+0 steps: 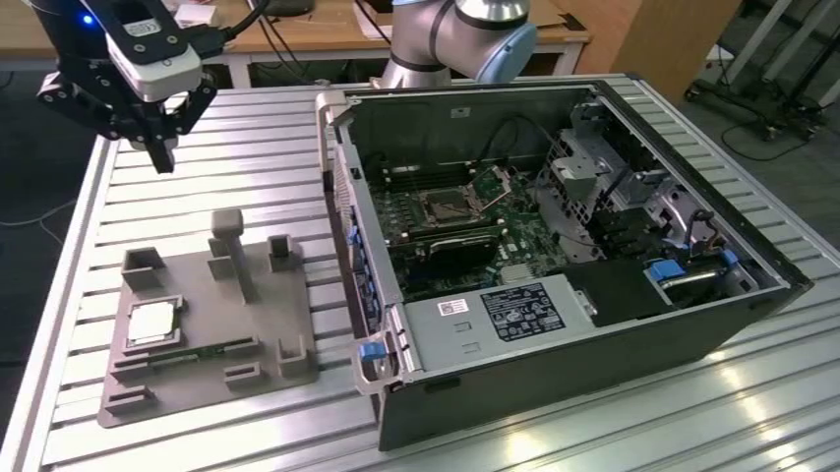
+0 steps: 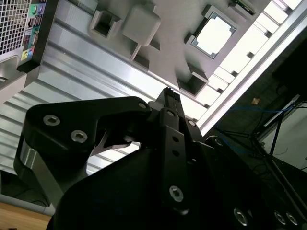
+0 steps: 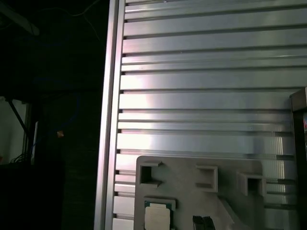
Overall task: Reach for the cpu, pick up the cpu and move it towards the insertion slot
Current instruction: 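Reach for the cpu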
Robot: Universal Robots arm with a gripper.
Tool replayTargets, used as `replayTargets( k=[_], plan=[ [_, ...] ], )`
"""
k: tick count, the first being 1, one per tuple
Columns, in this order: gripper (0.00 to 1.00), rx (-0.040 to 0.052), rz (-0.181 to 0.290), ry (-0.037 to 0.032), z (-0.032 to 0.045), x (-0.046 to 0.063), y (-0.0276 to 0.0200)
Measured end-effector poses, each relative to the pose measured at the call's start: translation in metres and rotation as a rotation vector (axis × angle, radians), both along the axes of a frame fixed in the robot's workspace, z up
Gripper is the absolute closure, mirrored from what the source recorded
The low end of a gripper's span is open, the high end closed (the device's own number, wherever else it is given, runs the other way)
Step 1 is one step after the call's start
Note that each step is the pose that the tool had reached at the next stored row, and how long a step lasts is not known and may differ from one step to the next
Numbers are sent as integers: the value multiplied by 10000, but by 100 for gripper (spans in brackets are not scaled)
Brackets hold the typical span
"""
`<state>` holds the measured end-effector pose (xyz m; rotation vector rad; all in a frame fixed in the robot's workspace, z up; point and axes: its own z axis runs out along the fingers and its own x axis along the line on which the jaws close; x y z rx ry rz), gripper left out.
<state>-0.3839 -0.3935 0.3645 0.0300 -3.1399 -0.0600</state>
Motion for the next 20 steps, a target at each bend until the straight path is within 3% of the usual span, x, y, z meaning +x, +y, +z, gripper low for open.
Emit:
replayTargets(
  k=[12,20],
  plan=[
    [89,1,0,9,-26,-199,0],
    [89,0,0,24,-35,-230,0]
  ],
)
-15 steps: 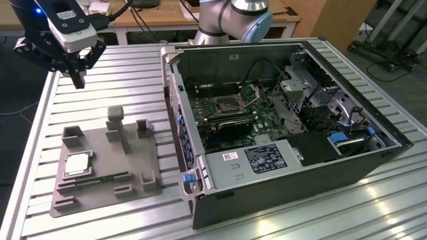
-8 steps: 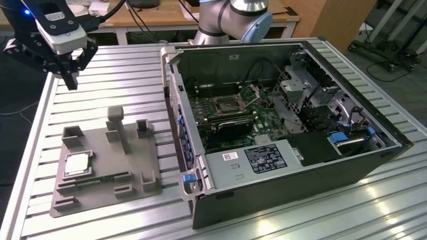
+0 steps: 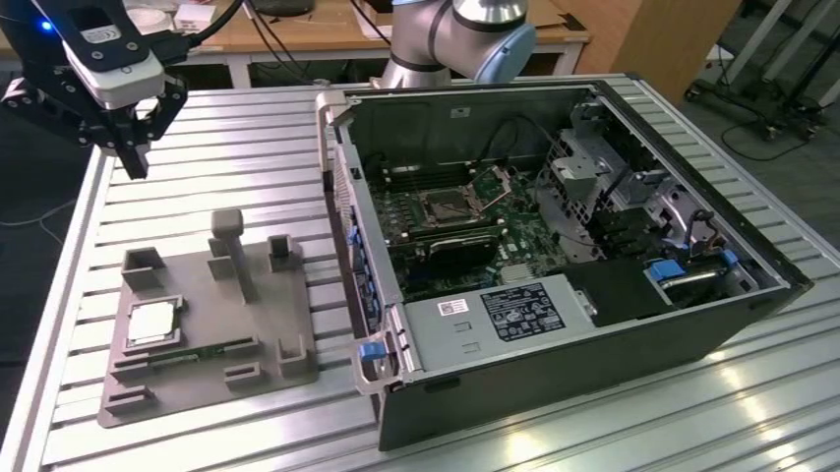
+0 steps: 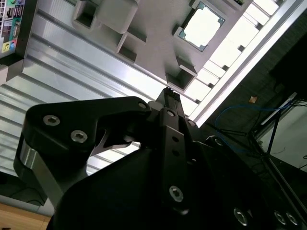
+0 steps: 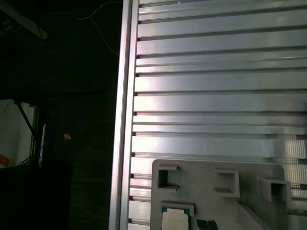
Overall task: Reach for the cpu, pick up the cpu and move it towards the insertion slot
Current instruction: 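Reach for the cpu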
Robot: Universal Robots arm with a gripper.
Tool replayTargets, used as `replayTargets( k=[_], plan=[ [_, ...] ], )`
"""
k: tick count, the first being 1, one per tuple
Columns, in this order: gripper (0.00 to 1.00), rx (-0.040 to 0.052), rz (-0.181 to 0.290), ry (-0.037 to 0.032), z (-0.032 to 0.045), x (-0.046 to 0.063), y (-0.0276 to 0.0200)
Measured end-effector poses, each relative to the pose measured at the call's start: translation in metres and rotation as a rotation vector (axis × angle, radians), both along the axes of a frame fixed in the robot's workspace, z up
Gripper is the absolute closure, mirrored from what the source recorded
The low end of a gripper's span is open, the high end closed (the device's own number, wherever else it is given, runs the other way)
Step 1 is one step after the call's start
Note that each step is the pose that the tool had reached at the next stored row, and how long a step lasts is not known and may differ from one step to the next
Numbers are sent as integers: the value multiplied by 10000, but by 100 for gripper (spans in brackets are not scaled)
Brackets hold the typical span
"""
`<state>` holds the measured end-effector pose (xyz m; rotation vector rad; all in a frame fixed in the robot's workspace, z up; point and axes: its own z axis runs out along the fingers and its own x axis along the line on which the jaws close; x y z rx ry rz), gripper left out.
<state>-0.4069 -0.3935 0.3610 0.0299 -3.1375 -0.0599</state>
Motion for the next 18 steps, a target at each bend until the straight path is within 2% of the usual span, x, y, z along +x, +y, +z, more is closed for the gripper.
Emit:
replayTargets(
  k=[18],
  plan=[
    [89,0,0,-1,-6,-24,0]
  ],
)
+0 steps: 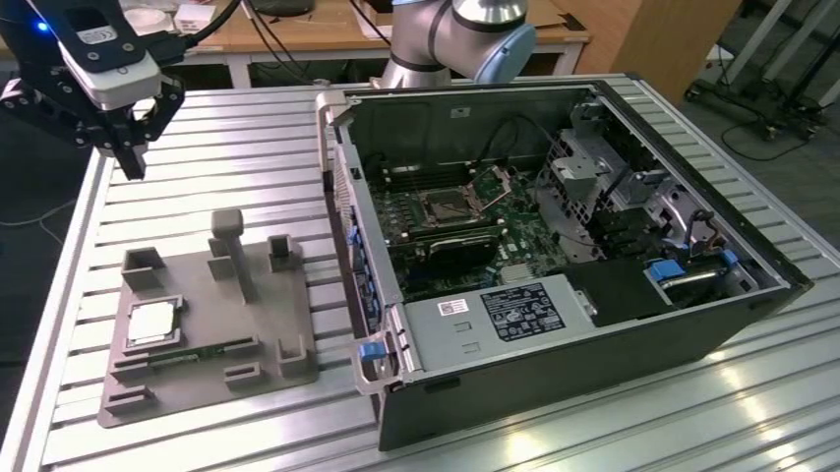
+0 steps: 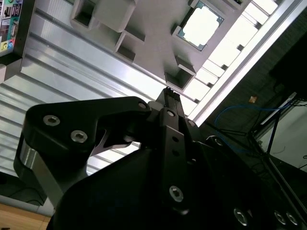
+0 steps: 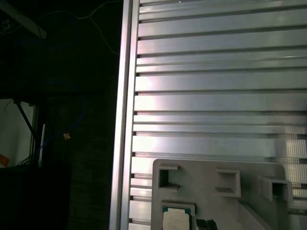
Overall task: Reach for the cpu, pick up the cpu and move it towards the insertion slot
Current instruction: 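Reach for the cpu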
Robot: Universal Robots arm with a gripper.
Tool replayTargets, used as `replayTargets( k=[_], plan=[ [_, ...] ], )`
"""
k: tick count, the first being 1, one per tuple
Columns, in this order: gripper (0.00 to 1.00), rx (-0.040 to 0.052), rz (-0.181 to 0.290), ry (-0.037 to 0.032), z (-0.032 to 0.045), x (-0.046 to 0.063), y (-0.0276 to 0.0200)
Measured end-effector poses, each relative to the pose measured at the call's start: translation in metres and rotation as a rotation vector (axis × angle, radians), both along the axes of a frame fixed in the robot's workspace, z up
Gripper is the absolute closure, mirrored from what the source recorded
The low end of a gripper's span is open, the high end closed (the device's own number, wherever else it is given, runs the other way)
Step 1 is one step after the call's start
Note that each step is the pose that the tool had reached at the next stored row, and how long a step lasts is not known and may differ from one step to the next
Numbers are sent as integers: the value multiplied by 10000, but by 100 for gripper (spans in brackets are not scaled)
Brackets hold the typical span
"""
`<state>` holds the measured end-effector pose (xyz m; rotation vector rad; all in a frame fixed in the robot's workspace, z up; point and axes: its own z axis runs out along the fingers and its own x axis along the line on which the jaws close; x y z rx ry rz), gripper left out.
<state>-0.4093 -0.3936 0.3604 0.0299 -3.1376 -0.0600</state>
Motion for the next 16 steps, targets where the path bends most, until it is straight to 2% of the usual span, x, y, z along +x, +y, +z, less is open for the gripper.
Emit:
replayTargets(
  k=[16],
  plan=[
    [89,0,-1,1,-7,-78,1]
  ],
)
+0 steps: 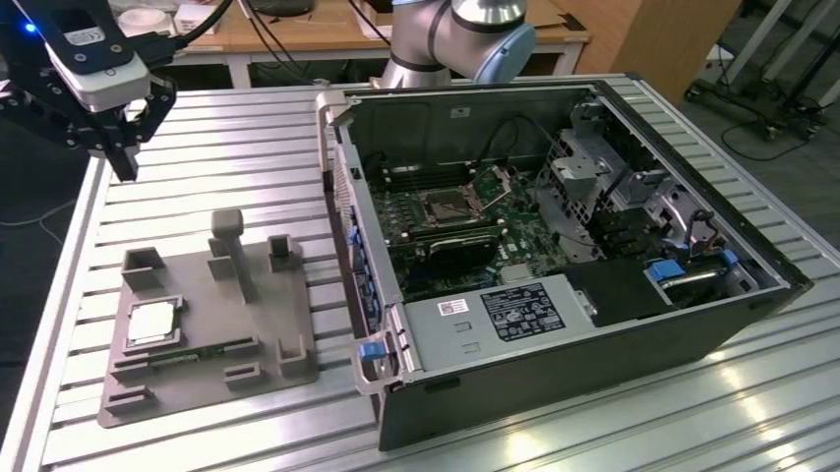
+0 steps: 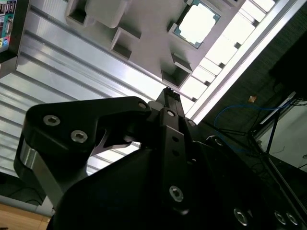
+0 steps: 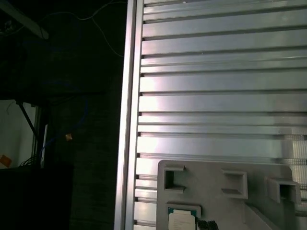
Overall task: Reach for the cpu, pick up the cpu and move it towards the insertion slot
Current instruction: 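Reach for the cpu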
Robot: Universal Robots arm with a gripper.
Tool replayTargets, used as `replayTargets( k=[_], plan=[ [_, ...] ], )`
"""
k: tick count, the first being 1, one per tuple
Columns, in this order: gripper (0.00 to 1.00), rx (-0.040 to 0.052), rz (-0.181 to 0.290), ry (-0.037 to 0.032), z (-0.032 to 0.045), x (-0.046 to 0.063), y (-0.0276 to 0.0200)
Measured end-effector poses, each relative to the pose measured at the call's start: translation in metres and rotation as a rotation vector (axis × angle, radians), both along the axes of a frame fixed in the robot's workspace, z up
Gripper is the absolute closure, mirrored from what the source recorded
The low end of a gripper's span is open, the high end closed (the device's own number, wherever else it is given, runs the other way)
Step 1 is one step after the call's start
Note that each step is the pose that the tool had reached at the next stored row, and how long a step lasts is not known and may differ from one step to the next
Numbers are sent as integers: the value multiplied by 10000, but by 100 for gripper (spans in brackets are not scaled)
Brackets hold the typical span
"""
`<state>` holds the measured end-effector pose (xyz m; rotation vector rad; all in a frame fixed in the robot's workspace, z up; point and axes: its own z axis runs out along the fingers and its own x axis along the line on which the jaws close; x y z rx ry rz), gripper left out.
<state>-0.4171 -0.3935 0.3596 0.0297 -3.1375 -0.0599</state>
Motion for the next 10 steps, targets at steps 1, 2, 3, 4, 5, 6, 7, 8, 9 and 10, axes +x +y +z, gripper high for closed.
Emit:
replayTargets(
  k=[1,2,3,4,5,6,7,8,9,10],
  plan=[
    [89,1,1,-1,-1,-10,0],
    [89,1,1,-1,-1,-17,0],
    [89,1,1,-1,-1,-23,0],
    [89,1,2,0,-1,-28,-1],
    [89,2,2,-1,-2,-29,-1],
    [89,2,2,-1,-2,-29,-1],
    [89,2,2,-2,-2,-30,0],
    [89,2,1,-1,-2,-30,0],
    [89,2,1,-1,-2,-30,-1],
    [89,2,-1,-1,-3,-31,-2]
  ],
)
